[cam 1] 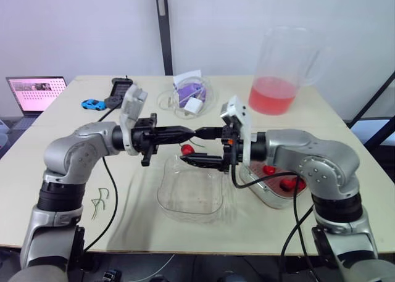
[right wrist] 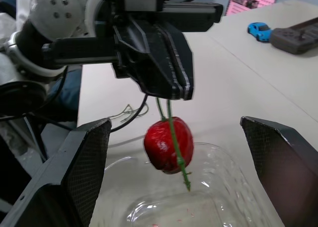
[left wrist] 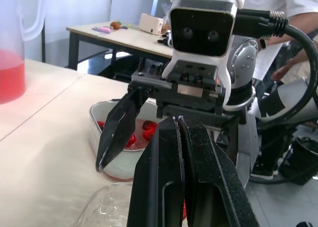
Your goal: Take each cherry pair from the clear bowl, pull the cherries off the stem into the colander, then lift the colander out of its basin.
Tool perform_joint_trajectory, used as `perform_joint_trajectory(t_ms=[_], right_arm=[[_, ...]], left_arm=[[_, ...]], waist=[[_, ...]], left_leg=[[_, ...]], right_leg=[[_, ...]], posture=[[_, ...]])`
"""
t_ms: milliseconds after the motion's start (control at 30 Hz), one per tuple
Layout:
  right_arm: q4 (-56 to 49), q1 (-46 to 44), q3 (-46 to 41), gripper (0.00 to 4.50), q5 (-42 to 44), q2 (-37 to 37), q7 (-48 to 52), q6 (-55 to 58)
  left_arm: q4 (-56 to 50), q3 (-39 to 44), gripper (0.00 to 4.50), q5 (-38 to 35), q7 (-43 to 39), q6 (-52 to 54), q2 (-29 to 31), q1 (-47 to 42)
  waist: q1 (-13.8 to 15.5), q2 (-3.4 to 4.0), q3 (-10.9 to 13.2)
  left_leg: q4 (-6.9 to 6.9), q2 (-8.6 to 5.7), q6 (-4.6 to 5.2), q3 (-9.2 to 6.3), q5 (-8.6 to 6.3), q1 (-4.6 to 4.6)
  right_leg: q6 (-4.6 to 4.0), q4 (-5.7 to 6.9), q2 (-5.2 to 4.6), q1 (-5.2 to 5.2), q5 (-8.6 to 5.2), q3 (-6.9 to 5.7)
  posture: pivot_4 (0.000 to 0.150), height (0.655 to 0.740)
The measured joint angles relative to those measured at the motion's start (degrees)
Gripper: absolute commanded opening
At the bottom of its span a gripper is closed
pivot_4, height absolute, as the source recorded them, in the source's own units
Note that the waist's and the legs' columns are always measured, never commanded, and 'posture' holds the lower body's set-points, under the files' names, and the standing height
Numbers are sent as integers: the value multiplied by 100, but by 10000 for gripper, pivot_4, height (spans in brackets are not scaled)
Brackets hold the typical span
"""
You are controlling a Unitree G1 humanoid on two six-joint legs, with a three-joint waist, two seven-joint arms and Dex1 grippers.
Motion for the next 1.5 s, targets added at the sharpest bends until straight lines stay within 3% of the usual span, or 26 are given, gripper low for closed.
perform_joint_trajectory(t_ms=[100,467,567,600,933,1233,1500], right_arm=[[23,19,86,22040,36,50,-43,50],[65,19,190,22040,35,58,-85,50],[69,19,190,15316,36,97,-113,50],[69,19,190,10389,36,120,-122,50],[70,20,195,10389,33,106,-120,46],[180,619,306,10389,-96,-466,36,94],[68,586,-256,10389,276,-813,73,406]], left_arm=[[0,0,0,0,3,0,0,-2],[0,-8,0,-1,10,12,-1,-54],[0,-8,0,0,10,12,-1,-55],[1,-9,0,0,10,12,-1,-59],[9,-13,0,4,4,11,-1,-114],[21,-23,0,14,-1,-11,0,-177],[21,-17,0,14,26,-18,1,-176]], waist=[[2,0,0],[1,0,0],[1,0,0],[0,0,0],[2,0,0],[4,0,0],[12,0,0]], left_leg=[[0,0,0,0,0,0],[0,0,1,0,0,0],[0,0,0,0,0,0],[0,0,0,0,0,0],[-1,0,0,0,0,0],[-1,-1,1,1,0,0],[-1,-1,1,1,-1,0]], right_leg=[[0,0,0,0,0,0],[0,0,0,0,0,0],[0,0,0,0,0,0],[0,0,0,0,0,0],[0,0,0,0,0,0],[0,-2,0,1,0,1],[0,-3,0,1,0,0]], posture=[[1500,7332],[1500,7332],[1500,7332],[1500,7332],[1500,7332],[1500,7332],[1500,7332]])
